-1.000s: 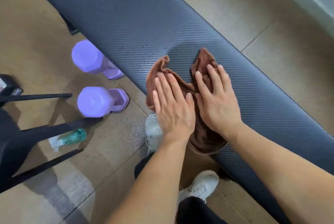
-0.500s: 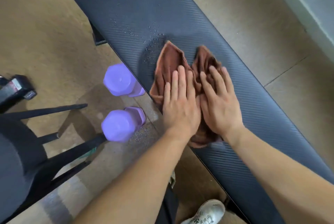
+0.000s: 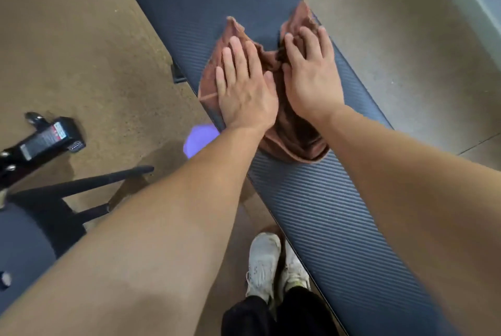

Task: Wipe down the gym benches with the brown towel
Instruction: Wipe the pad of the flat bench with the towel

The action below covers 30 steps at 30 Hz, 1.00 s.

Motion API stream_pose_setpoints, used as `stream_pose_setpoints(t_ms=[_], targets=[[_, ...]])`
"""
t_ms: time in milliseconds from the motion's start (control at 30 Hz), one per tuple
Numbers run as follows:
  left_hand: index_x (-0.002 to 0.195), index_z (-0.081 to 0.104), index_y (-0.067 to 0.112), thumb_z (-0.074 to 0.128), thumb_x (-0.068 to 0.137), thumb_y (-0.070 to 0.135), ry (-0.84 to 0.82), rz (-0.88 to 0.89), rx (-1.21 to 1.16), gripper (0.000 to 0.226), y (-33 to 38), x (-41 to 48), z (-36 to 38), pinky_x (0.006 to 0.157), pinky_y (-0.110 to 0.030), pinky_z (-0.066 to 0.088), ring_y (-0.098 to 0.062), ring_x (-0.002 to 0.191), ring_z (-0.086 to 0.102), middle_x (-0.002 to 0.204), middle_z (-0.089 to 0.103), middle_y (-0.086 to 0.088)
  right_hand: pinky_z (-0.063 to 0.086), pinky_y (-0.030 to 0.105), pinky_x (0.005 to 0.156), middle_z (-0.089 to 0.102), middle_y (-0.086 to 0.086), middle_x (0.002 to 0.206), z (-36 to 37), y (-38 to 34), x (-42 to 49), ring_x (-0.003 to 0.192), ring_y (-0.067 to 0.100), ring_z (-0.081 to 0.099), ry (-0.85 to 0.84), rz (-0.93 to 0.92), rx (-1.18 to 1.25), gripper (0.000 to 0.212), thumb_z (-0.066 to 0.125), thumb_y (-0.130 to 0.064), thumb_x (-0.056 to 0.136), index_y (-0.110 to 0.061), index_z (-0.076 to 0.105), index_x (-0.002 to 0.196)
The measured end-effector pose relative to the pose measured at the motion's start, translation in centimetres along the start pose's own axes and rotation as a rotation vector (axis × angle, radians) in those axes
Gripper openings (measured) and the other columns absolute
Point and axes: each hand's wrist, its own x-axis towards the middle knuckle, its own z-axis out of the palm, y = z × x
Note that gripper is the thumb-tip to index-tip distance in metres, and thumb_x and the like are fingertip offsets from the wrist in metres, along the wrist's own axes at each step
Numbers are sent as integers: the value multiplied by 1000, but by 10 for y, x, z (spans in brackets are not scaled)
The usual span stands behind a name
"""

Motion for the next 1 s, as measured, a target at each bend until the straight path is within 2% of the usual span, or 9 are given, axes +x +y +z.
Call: stream_pose_setpoints(t_ms=[233,300,367,467,533,600,767,867,1000], targets=[[153,33,17,37,98,31,-22,318,12,56,-7,-125,22,120,-44,23,-21,152,15,165,16,-2,24,51,121,50,28,142,-18,17,-122,144,39,28,-5,-212,54,45,51,-9,93,3,56,136],[145,47,18,46,98,21,-25,414,-67,47,-10,-155,23,114,-41,37,-19,148,29,160,32,0,34,52,116,56,24,138,-27,26,-160,137,39,39,-51,-206,65,43,55,-7,91,-2,61,133],[122,67,21,52,95,17,6,445,-193,31,-12,-165,13,95,-33,54,-14,132,53,143,57,4,46,53,99,60,14,128,-40,26,-180,118,38,50,-134,-122,127,43,64,-7,87,-13,65,129],[107,69,26,48,92,24,11,364,-327,25,-9,-144,-27,69,-33,59,-13,99,68,107,70,10,47,36,83,58,-1,104,-71,10,-159,96,27,56,-285,123,314,41,72,-19,82,-28,65,121],[108,64,25,42,94,27,34,254,-417,27,-8,-116,-61,75,-38,56,-18,97,66,103,67,8,47,31,78,62,-4,97,-89,-6,-119,93,21,62,-290,253,435,33,74,-30,78,-30,67,111],[111,61,22,43,96,26,113,132,-519,24,-9,-81,-102,83,-41,51,-22,103,62,108,63,3,51,30,82,68,-6,94,-112,-24,-69,90,15,65,-176,286,531,30,77,-38,75,-27,68,102],[113,61,15,62,91,23,391,32,-513,24,-22,-24,-172,84,-34,45,-24,104,58,110,58,-3,48,14,80,68,-13,97,-165,-52,22,86,-2,64,47,253,726,44,84,-39,71,-27,67,109],[113,62,20,65,89,27,230,82,-448,25,-35,-30,-152,81,-36,48,-24,102,59,108,55,-1,48,19,82,65,-2,104,-150,-39,17,90,6,61,30,221,600,44,82,-37,74,-27,65,114],[105,68,28,65,84,35,-120,91,-386,22,-44,-67,-87,81,-42,52,-19,100,58,107,55,6,50,38,93,57,7,122,-99,-10,-50,112,30,58,-204,223,377,52,71,-37,82,-22,60,131]])
